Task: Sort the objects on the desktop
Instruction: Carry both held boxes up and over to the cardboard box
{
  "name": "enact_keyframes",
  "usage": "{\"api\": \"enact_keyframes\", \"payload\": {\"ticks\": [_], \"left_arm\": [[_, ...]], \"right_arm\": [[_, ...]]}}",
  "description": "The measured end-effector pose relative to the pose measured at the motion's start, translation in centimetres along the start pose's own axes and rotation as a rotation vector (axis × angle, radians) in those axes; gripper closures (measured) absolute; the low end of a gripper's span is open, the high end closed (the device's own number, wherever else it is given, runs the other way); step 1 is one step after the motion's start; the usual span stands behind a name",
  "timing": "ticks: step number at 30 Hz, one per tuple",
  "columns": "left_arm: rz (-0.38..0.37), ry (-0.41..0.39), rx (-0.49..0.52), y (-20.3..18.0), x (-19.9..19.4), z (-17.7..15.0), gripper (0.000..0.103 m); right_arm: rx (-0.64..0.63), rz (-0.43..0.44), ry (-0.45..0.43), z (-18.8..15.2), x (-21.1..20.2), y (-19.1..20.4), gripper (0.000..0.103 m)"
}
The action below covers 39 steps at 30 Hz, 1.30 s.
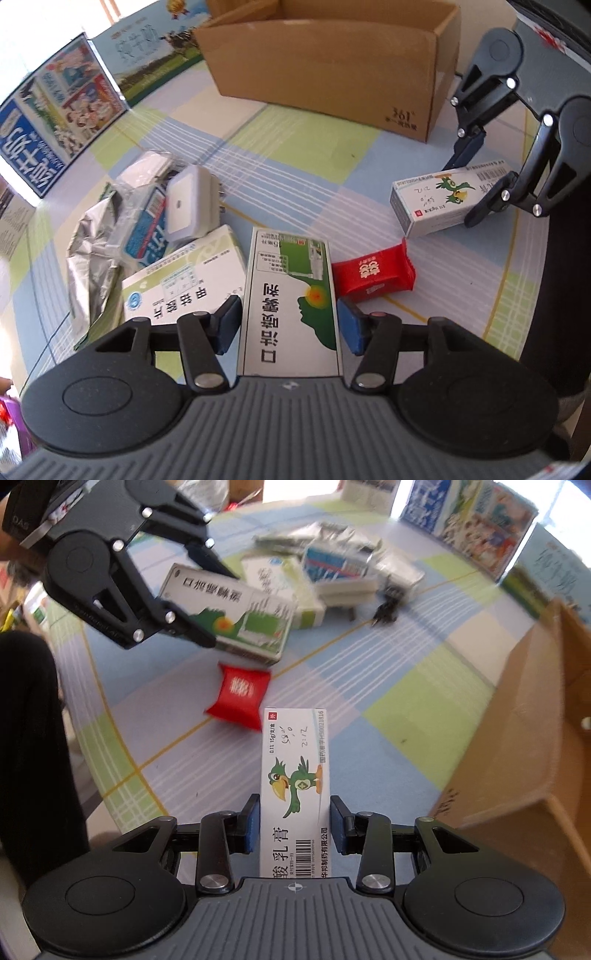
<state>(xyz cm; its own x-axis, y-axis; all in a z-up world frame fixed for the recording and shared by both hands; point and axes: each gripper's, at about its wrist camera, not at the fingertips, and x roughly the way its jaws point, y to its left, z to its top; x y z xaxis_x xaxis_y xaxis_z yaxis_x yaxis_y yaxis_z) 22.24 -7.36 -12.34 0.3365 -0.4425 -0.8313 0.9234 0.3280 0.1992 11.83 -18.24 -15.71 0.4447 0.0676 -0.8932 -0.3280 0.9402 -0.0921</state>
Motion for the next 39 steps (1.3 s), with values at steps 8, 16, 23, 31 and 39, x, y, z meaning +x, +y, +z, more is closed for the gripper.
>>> {"api": "enact_keyframes", "payload": {"ticks": [8, 16, 23, 31, 39], "left_arm": [[0.029, -0.049, -0.057, -0.3, -2.3, -0.4, 0.052], [0.045, -0.083, -0.112, -0.3, -4.1, -0.4, 0.052], [0.056, -0.115, -0.145, -0.3, -5.7, 0.3, 0.052], [0.056, -0.16, -0.205, 0.2, -7.6, 1.5, 0.052], [0.063, -0.181, -0.186, -0.7, -7.8, 3.4, 0.053]], "right_arm": [[0.133, -0.054, -0.096, -1.0, -2.9, 0.2, 0.068], [0.252, -0.099, -0.13, -2.7, -5.3, -0.4, 0.068], [0.29, -0.117, -0.16, -3.8, -7.2, -0.5, 0.068], [0.311, -0.12, -0.225, -3.1, -9.1, -0.4, 0.068], [0.318, -0.142, -0.248, -2.6, -10.1, -0.9, 0.068]]}}
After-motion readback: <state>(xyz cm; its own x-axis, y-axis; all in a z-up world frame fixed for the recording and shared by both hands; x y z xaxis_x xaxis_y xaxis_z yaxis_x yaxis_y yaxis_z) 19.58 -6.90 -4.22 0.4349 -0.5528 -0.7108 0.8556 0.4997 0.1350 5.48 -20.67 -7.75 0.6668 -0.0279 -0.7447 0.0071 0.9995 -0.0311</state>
